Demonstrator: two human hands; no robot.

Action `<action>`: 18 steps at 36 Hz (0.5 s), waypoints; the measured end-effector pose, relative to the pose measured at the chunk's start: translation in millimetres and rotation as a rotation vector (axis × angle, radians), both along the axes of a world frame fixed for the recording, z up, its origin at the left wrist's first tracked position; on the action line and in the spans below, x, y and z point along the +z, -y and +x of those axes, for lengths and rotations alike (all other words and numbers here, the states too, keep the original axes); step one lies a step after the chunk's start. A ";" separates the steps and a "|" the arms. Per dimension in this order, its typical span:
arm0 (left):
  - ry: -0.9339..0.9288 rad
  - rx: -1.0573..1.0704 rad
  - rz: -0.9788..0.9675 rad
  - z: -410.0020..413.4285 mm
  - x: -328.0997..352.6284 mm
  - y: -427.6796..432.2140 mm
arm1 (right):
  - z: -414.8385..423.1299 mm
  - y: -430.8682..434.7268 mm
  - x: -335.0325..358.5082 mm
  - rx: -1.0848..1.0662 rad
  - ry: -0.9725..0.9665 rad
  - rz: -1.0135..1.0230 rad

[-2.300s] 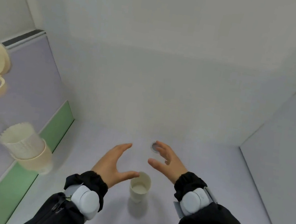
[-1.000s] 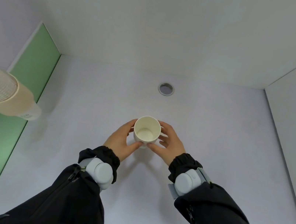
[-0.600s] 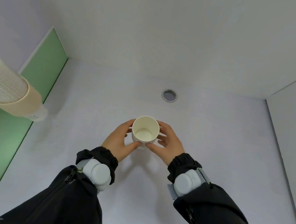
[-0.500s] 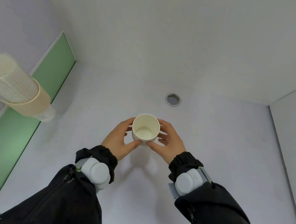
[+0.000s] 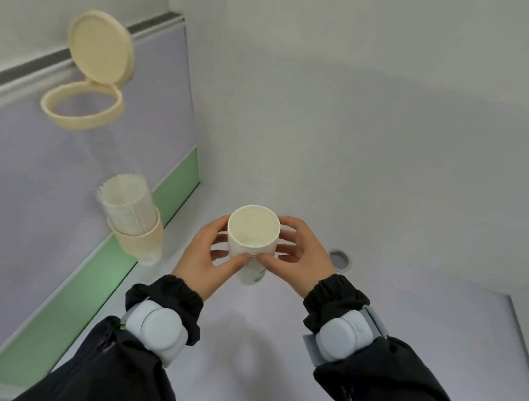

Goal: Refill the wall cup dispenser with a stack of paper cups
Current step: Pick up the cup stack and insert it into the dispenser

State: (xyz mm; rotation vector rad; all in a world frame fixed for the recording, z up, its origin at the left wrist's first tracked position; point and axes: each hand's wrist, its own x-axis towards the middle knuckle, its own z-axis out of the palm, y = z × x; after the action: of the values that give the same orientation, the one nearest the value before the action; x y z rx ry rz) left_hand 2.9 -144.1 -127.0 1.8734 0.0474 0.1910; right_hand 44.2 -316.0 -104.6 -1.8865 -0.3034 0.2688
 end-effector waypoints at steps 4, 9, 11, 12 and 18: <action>0.043 0.061 -0.002 0.3 27.4 -15.9 | 6.2 -18.2 30.3 0.046 0.046 0.023; 0.128 0.125 0.028 -4.3 66.4 -39.1 | 11.6 -42.0 68.0 0.113 0.117 0.073; 0.154 0.153 0.049 -6.9 83.2 -46.3 | 13.4 -50.4 83.3 0.130 0.135 0.091; 0.177 0.171 0.060 -10.3 98.2 -54.2 | 15.1 -59.2 96.4 0.146 0.159 0.103; 0.222 0.233 0.071 -18.3 139.8 -70.3 | 19.6 -81.0 131.9 0.210 0.201 0.151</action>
State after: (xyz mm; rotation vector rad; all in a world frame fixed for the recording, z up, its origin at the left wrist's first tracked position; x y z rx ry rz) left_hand -15.4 -73.8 12.8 1.9043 0.1075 0.5663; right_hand 63.8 -235.0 27.4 -1.7363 -0.6427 0.1910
